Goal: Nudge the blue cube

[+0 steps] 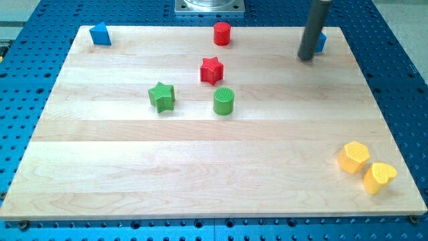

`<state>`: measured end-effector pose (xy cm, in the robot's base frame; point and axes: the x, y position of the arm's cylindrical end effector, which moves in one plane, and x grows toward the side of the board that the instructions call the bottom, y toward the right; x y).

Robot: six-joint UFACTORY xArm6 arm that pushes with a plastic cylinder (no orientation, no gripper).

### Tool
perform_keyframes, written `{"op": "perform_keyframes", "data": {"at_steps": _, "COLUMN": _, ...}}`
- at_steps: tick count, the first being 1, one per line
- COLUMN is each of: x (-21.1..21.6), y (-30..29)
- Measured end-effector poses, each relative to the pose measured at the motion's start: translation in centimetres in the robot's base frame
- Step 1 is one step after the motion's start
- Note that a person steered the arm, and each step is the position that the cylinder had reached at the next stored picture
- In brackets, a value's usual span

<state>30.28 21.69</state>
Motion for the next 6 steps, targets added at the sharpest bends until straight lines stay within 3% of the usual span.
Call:
{"op": "perform_keyframes", "data": {"at_steps": 1, "x": -1.8, "y": 3.6}}
{"op": "perform_keyframes", "data": {"at_steps": 2, "x": -5.1, "y": 3.6}}
{"op": "perform_keyframes", "data": {"at_steps": 6, "x": -2.6, "y": -0.9}}
